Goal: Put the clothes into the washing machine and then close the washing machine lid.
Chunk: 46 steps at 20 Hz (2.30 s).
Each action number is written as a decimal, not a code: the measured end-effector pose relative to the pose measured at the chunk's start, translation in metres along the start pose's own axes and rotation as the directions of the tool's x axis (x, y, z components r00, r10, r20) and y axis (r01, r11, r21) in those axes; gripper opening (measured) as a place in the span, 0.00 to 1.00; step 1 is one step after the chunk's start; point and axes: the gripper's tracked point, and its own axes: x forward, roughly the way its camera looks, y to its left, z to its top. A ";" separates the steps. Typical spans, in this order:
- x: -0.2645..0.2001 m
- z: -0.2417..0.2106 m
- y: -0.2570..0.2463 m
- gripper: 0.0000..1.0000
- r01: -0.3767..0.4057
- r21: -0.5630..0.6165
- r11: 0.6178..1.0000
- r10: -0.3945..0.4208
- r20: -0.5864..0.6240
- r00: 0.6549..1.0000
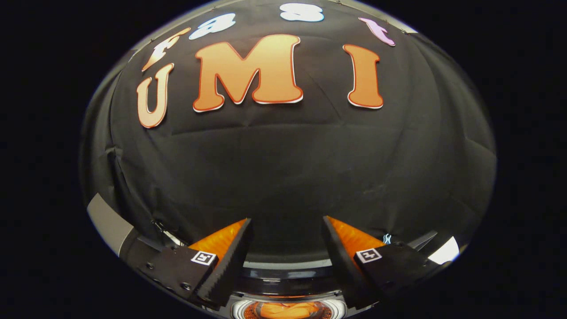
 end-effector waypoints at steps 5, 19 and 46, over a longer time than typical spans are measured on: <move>-0.008 0.003 0.001 0.99 -0.004 0.001 1.000 0.004 0.042 0.999; -0.092 -0.036 0.002 0.98 0.010 -0.004 1.000 -0.009 0.119 0.993; -0.180 -0.121 -0.019 0.99 0.006 0.027 1.000 -0.008 0.092 0.996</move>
